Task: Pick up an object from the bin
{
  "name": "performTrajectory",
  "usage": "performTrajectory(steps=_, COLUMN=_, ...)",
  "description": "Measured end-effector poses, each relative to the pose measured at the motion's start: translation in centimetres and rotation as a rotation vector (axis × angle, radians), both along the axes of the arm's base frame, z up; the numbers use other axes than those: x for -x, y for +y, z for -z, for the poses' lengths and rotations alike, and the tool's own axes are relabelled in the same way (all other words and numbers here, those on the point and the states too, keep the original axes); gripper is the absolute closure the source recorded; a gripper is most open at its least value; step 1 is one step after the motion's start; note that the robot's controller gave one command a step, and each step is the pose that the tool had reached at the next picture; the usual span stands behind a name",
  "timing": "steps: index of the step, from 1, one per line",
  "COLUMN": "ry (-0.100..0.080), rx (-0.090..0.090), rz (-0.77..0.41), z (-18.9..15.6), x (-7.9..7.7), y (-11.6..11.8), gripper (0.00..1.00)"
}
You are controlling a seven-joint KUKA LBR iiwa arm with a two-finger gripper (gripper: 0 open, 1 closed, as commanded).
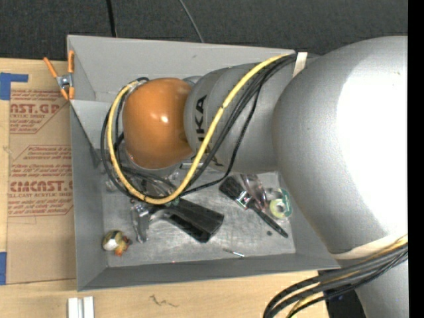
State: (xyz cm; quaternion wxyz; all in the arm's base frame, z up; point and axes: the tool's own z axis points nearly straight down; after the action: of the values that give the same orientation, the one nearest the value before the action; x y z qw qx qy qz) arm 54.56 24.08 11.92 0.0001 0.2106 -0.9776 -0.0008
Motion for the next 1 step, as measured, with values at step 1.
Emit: performTrajectory(steps=1, ry=-0.009, rx=-0.003, rz=-0.087, z=1.64, x=1.55, y=-0.86, gripper=0.00)
